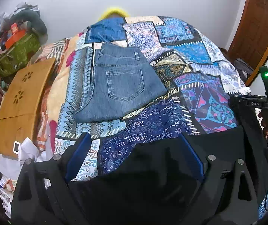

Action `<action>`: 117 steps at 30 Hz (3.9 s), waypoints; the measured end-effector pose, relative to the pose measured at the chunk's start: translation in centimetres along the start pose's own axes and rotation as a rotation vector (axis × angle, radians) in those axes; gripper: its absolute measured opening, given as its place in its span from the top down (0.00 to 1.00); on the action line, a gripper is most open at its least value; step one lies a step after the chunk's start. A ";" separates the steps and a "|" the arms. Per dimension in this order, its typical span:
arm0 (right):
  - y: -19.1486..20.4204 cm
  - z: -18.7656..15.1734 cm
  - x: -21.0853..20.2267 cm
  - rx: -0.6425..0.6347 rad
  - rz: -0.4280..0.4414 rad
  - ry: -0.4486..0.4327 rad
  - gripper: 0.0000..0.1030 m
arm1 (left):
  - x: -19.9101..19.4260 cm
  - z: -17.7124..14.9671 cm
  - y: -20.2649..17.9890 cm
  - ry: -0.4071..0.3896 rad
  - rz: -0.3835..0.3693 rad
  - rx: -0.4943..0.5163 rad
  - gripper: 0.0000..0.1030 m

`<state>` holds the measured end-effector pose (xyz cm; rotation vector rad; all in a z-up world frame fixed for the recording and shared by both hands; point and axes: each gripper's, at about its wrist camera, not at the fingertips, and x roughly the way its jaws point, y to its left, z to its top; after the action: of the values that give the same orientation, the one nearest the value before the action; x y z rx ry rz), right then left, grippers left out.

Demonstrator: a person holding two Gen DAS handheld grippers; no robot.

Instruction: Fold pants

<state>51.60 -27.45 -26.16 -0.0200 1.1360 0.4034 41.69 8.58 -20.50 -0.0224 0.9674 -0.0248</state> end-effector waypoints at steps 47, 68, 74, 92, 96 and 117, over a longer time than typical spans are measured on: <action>-8.5 -16.3 -16.0 0.109 -0.067 -0.195 0.94 | -4.4 -10.1 -16.7 0.116 -0.082 0.285 0.09; -4.8 -19.5 -18.6 0.120 -0.124 -0.211 0.61 | -8.3 -8.7 -11.2 -0.026 -0.059 0.145 0.09; 2.4 -16.0 -20.1 -0.032 -0.039 -0.292 0.51 | -11.1 -7.7 -4.0 -0.108 0.011 0.044 0.09; 21.3 -6.7 -9.6 -0.363 0.184 -0.141 0.51 | -5.3 -12.0 18.2 0.067 0.105 -0.279 0.07; 23.4 -5.3 -6.2 -0.392 0.196 -0.054 0.51 | -1.5 -12.7 19.9 0.156 0.081 -0.337 0.07; 29.8 -4.4 2.4 -0.606 0.204 0.096 0.85 | 0.5 -13.2 17.8 0.186 -0.169 -0.247 0.81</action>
<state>39.00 0.00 -24.58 -0.4609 1.0773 0.9258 31.30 26.27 -28.88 -0.3344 1.1479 -0.0637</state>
